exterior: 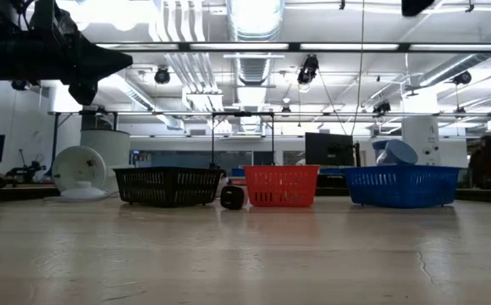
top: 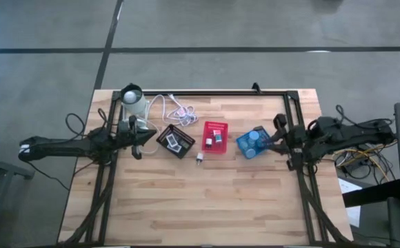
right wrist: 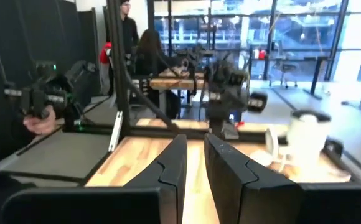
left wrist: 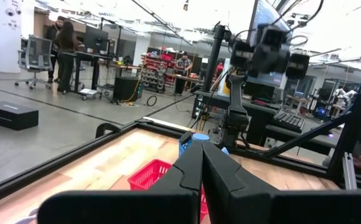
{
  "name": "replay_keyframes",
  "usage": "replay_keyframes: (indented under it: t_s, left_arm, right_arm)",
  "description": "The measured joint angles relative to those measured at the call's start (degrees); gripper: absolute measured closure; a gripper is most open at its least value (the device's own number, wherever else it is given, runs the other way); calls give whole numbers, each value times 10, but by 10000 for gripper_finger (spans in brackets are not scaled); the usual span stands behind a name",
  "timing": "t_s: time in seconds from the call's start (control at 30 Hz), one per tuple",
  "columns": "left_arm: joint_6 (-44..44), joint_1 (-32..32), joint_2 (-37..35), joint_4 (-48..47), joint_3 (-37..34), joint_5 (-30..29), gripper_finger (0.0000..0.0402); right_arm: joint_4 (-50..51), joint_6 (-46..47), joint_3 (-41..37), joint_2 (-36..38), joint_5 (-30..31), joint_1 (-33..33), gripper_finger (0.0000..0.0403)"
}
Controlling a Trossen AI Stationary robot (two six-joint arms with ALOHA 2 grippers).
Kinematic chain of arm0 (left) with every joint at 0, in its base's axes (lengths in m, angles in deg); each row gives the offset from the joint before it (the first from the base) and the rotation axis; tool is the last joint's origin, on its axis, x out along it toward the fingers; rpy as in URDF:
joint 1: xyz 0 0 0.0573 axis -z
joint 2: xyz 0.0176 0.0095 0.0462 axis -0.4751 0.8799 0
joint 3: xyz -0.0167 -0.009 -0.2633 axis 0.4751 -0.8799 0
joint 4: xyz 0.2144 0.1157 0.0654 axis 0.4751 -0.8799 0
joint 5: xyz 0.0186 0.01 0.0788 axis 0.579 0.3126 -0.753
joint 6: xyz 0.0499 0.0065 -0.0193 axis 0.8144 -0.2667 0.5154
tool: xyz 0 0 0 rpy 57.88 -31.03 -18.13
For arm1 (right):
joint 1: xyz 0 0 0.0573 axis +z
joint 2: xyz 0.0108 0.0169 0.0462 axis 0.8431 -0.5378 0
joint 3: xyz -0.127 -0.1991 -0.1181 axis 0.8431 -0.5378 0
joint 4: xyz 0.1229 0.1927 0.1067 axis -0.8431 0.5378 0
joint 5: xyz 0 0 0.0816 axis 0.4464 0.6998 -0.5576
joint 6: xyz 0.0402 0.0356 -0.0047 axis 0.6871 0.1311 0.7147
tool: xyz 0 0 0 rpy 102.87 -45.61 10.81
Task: Pick & Place Office items
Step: Put the white charger adapter into the red basket
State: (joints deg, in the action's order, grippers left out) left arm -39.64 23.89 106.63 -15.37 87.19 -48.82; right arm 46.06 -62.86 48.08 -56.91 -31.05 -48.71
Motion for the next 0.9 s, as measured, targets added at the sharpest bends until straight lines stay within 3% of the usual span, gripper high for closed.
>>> replay_keyframes:
  t_s: [0.4, 0.9]
  left_arm:
    - [2, 0, 0, -1, 0, 0, 396]
    - [-3, 0, 0, 4, 0, 0, 396]
  right_arm:
    - [-111, -28, -117, 5, -4, -6, 349]
    - [-42, -3, -188, 255, -9, -35, 349]
